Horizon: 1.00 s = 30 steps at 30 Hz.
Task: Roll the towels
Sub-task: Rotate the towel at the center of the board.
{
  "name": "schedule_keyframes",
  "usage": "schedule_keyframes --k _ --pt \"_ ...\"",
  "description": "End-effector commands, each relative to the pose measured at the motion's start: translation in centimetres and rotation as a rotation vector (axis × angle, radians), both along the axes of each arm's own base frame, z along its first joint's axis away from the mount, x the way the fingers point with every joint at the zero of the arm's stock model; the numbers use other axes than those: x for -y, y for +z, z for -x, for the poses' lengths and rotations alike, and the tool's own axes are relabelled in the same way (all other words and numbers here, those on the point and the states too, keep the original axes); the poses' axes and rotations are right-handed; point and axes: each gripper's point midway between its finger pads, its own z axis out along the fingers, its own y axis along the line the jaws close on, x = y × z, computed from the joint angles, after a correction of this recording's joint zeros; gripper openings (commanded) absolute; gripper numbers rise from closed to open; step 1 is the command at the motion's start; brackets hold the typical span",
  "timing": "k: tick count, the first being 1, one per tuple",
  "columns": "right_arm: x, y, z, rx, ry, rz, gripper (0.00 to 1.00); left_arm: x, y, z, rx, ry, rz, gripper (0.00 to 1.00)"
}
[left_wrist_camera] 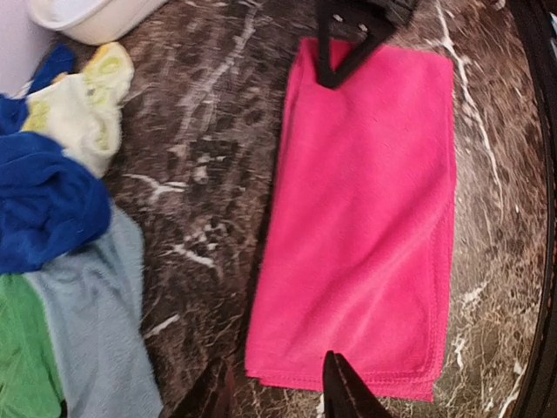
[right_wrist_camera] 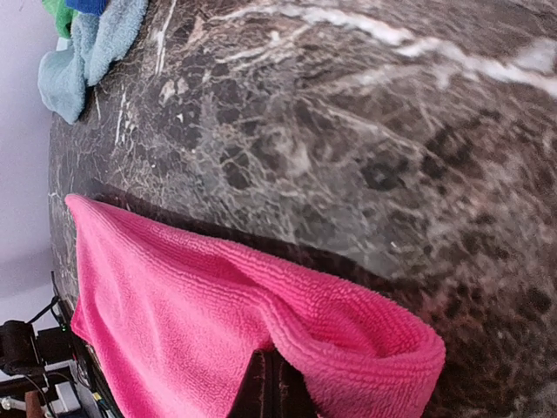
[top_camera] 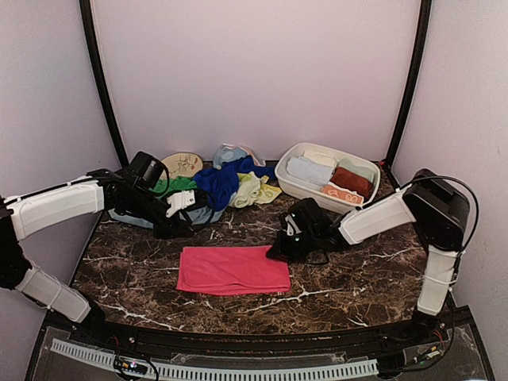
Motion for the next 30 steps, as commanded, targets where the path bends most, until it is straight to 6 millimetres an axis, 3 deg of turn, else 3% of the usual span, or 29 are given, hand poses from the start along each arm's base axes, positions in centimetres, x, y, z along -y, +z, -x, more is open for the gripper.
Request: schedule_keyframes --k 1,8,10,12,17,24,30 --pt "3.3 -1.6 1.8 -0.067 -0.106 0.104 0.0 0.4 -6.4 4.7 -0.287 -0.067 -0.097 0.34" --pt "4.1 -0.9 5.6 -0.084 -0.047 0.132 0.0 2.3 -10.0 6.7 -0.303 -0.15 -0.159 0.33" --pt "3.9 -0.6 6.9 -0.086 -0.018 0.139 0.0 1.8 -11.4 6.9 -0.328 -0.149 -0.201 0.31" --pt "5.0 -0.9 6.2 -0.068 -0.167 0.181 0.0 1.0 -12.6 6.8 -0.321 -0.141 -0.248 0.28" --pt "5.8 -2.3 9.4 -0.113 -0.137 0.224 0.0 -1.1 -14.9 5.9 -0.248 -0.114 -0.362 0.26" --pt "6.2 -2.4 10.7 -0.104 -0.123 0.246 0.0 -3.0 -14.1 4.9 -0.13 -0.124 -0.45 0.27" --pt "6.9 -2.9 11.1 -0.107 -0.119 0.266 0.0 -6.0 -11.9 3.4 -0.064 -0.081 -0.486 0.33"
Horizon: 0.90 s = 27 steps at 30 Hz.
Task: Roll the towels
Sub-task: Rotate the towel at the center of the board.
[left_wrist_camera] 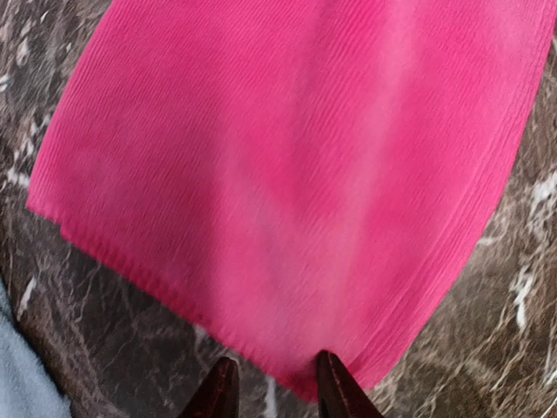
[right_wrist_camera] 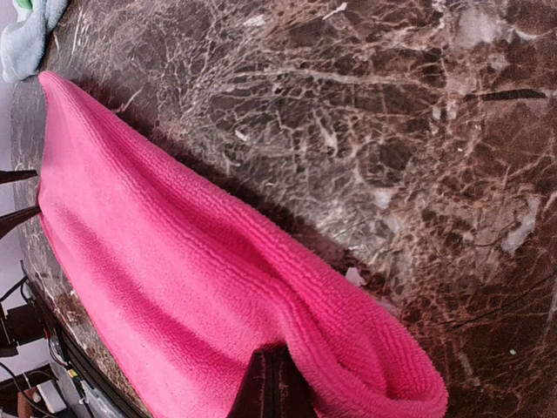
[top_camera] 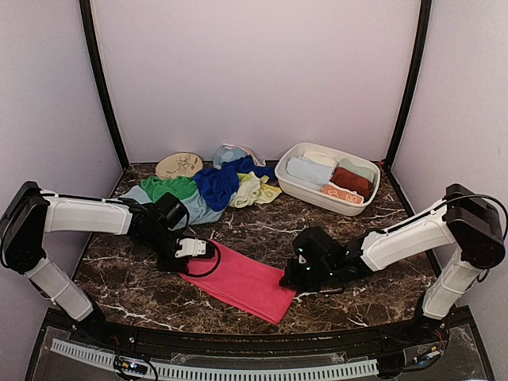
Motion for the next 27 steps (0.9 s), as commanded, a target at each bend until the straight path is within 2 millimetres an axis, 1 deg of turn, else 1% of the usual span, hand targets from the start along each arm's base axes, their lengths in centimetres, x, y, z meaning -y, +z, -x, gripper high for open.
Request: schedule_keyframes --k 1,2,5,8,9,11,13,14,16,18,20,22,24,25,26,27 --pt "3.0 -2.7 1.8 -0.056 -0.004 0.128 0.0 -4.1 1.3 -0.9 0.06 0.041 -0.097 0.33" --pt "3.0 -2.8 1.9 -0.058 -0.002 0.127 0.0 -3.8 1.9 -0.9 0.064 0.048 -0.078 0.34" --pt "2.5 -2.7 2.3 -0.067 0.017 0.122 0.0 -1.7 4.2 -0.6 0.014 0.074 0.041 0.36" --pt "1.4 -2.0 2.9 -0.078 0.065 0.106 0.0 0.4 5.7 0.0 -0.078 0.092 0.136 0.38" --pt "1.0 -1.5 3.1 -0.08 0.088 0.102 0.0 0.8 5.7 0.4 -0.107 0.091 0.147 0.39" --pt "0.2 0.3 3.1 -0.065 0.135 0.095 0.0 1.3 4.9 1.0 -0.138 0.074 0.145 0.38" --pt "-0.4 2.5 2.7 -0.038 0.179 0.107 0.0 1.1 3.7 1.4 -0.152 0.067 0.123 0.36" --pt "-0.2 3.2 2.5 -0.039 0.2 0.128 0.0 1.0 3.2 1.4 -0.154 0.069 0.117 0.34" --pt "-0.9 4.9 2.1 -0.037 0.24 0.114 0.02 0.8 2.9 1.1 -0.131 0.091 0.115 0.32" --pt "-1.3 6.1 1.9 -0.039 0.279 0.104 0.04 0.1 3.4 0.4 -0.115 0.125 0.134 0.3" --pt "-1.7 6.3 1.6 -0.037 0.335 0.124 0.06 -1.2 4.5 -1.2 -0.07 0.187 0.158 0.3" --pt "-3.2 6.5 0.9 -0.014 0.404 0.121 0.07 -3.3 6.2 -3.8 0.033 0.275 0.175 0.37" --pt "-6.0 6.7 0.2 0.014 0.49 0.084 0.07 -5.0 8.7 -5.8 0.157 0.331 0.19 0.51" --pt "-7.4 6.3 0.0 0.015 0.534 0.07 0.07 -5.8 10.4 -6.8 0.237 0.357 0.203 0.59" --pt "-9.0 6.1 -0.2 0.025 0.577 0.052 0.06 -6.7 12.1 -7.9 0.324 0.392 0.216 0.78" --pt "-10.5 5.8 -0.4 0.033 0.619 0.037 0.05 -7.6 13.9 -8.7 0.411 0.43 0.226 0.92"
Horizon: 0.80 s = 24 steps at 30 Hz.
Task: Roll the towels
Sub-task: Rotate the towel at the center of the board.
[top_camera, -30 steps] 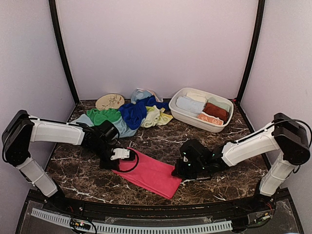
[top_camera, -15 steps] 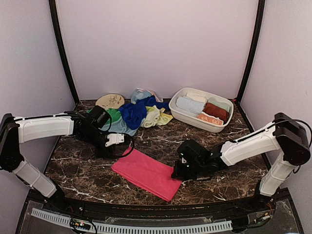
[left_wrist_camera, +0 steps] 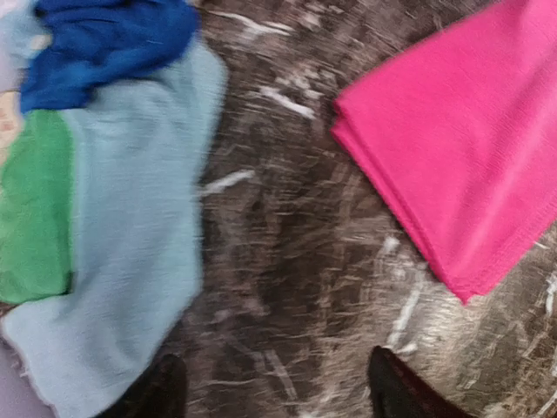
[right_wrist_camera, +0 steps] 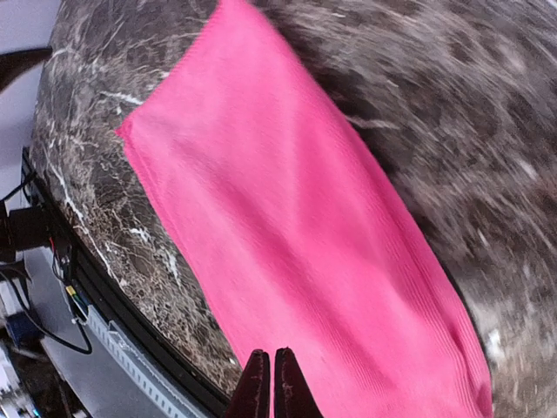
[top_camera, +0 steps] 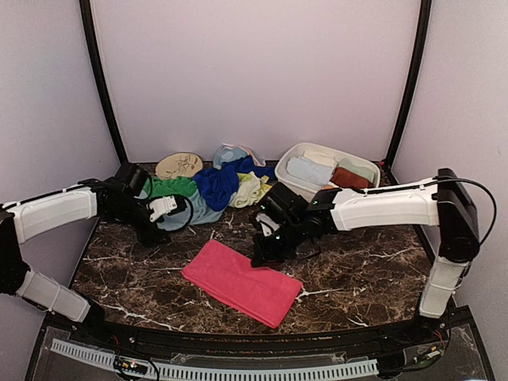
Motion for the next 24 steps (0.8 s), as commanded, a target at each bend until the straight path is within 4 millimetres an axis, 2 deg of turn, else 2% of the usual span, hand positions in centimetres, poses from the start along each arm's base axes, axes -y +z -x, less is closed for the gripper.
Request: schedule_keyframes --k 1,2,3,5,8,12,14,18,21,23,24 --pt "-5.5 -2.7 0.2 0.004 0.263 -0.03 0.05 -3.2 8.5 -4.1 0.386 0.175 0.019 0.98" --pt "-6.9 -2.7 0.1 0.008 0.295 -0.05 0.05 -4.1 10.3 -4.5 0.47 0.214 0.022 0.99" --pt "-8.1 -3.0 0.2 -0.002 0.331 -0.071 0.05 -4.8 11.1 -4.6 0.507 0.243 0.02 0.99" --pt "-10.2 -3.5 0.4 -0.01 0.386 -0.107 0.06 -4.8 11.0 -3.9 0.463 0.228 0.029 0.99" --pt "-11.9 -5.2 0.4 -0.043 0.438 -0.134 0.06 -3.9 8.8 -2.3 0.32 0.18 0.041 0.99" --pt "-12.7 -7.7 -0.7 -0.088 0.398 -0.175 0.05 -3.2 5.3 0.0 0.124 0.131 0.033 0.99" --pt "-12.0 -9.0 -2.1 -0.104 0.327 -0.182 0.04 -2.7 4.7 1.1 0.058 0.115 0.053 0.99" --pt "-9.5 -11.1 -6.6 -0.055 0.128 -0.113 0.02 -1.8 4.8 1.9 0.03 0.093 0.112 0.99" --pt "-7.6 -10.7 -10.6 0.013 -0.07 -0.1 0.02 -1.6 4.5 2.0 -0.002 0.086 0.113 0.99" --pt "-5.2 -10.6 -13.2 0.049 -0.265 -0.098 0.03 -1.5 4.1 2.2 -0.026 0.076 0.109 0.99" --pt "-4.0 -9.8 -14.3 0.048 -0.38 -0.124 0.03 -1.4 3.9 2.1 -0.032 0.076 0.108 0.99"
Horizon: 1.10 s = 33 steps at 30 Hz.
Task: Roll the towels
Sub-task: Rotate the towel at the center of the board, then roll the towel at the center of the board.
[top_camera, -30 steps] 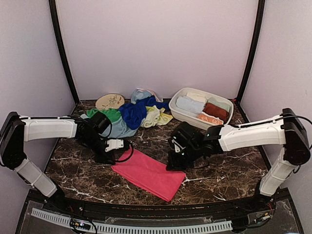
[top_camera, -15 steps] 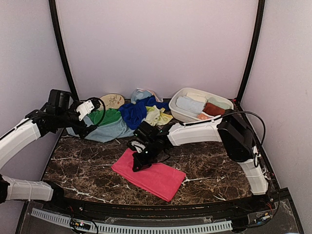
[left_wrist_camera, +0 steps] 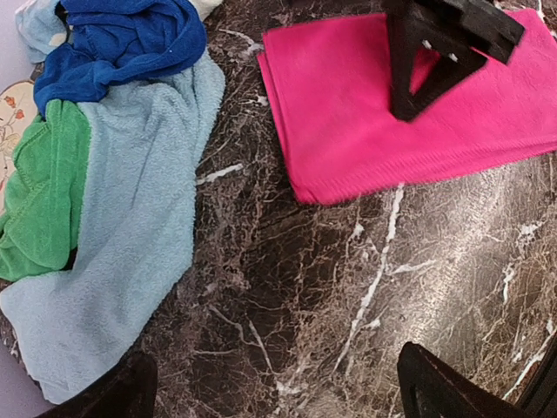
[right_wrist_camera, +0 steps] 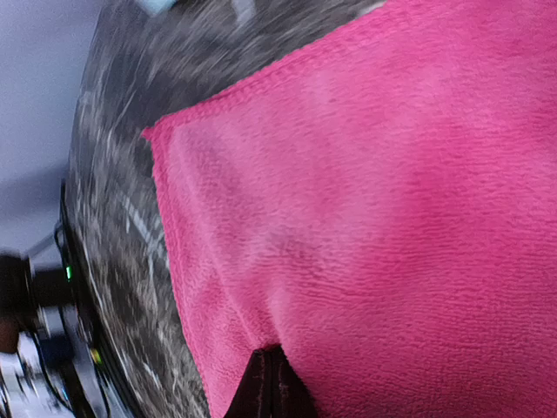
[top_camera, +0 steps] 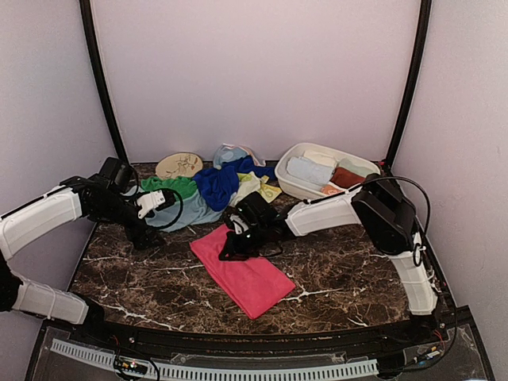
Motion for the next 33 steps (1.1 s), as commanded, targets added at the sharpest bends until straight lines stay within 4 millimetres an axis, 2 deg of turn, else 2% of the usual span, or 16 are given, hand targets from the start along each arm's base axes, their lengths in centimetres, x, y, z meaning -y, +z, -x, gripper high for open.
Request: schedule_keyframes --k 1,4,10,12,15,18,20,23,27,28,29,31,33 --pt "8.0 -2.8 -7.8 0.033 -0.557 0.097 0.01 0.5 -0.2 0.9 -0.068 -0.018 0.027 0.99" --pt "9.9 -1.4 -9.2 -0.001 -0.758 -0.002 0.0 0.6 -0.3 0.7 -0.072 -0.021 0.025 0.99" --pt "11.3 -0.8 -10.8 -0.009 -0.934 -0.037 0.0 0.8 -0.2 0.6 -0.06 -0.031 0.032 0.99" --pt "11.2 -0.9 -11.0 -0.038 -0.965 -0.064 0.0 0.8 -0.1 0.4 -0.056 -0.036 0.029 0.99" --pt "9.8 -0.1 -11.4 -0.065 -0.95 -0.148 0.01 1.1 0.2 0.2 -0.051 -0.045 0.035 0.99" --pt "8.3 1.8 -11.4 -0.037 -0.873 -0.141 0.03 1.9 0.4 0.7 -0.07 -0.075 0.041 0.99" --pt "8.7 3.1 -11.1 -0.011 -0.86 -0.127 0.07 2.7 0.1 1.3 -0.079 -0.115 0.03 0.99" --pt "9.8 4.7 -10.7 0.026 -0.823 -0.136 0.19 4.9 -0.7 3.0 -0.07 -0.218 0.0 0.99" --pt "11.5 9.1 -10.3 0.184 -0.689 -0.069 0.39 8.3 -1.6 5.9 -0.099 -0.376 -0.019 0.99" --pt "12.6 10.0 -10.1 0.253 -0.661 -0.011 0.47 9.5 -1.5 6.5 -0.104 -0.42 -0.02 0.99" --pt "13.3 11.2 -10.0 0.304 -0.638 0.008 0.52 10.4 -1.8 7.2 -0.118 -0.453 -0.028 0.99" --pt "16.3 13.3 -9.9 0.423 -0.644 0.103 0.63 12.2 -2.3 8.0 -0.138 -0.514 -0.04 0.99" --pt "19.6 15.5 -9.7 0.515 -0.675 0.157 0.8 14.1 -3.0 9.0 -0.159 -0.576 -0.064 0.99"
